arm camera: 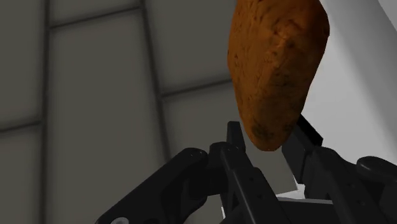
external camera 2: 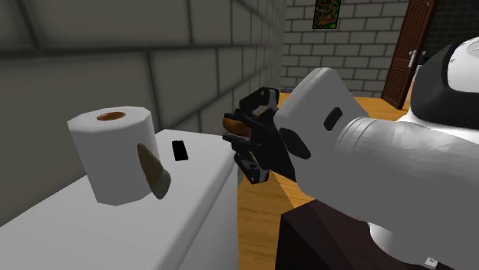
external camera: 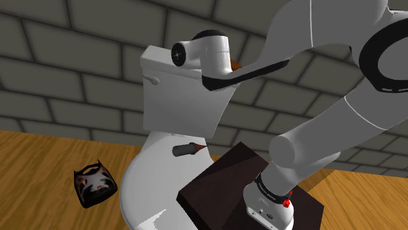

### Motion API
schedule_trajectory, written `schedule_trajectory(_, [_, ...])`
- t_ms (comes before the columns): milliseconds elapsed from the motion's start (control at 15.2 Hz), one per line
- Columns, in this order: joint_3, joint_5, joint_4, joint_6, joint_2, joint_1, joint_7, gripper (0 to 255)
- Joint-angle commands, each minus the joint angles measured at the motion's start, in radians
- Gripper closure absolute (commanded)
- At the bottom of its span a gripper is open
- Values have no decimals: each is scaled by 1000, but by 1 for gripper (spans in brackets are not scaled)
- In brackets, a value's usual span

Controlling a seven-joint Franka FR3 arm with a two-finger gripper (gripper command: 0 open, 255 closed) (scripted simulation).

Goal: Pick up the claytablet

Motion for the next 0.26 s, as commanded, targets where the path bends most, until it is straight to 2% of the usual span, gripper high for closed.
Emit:
schedule_trajectory(0, [-7, 7, 10, 5, -18, 1, -26, 255])
schedule_trajectory(198, [-11, 11, 16, 8, -28, 2, -41, 255])
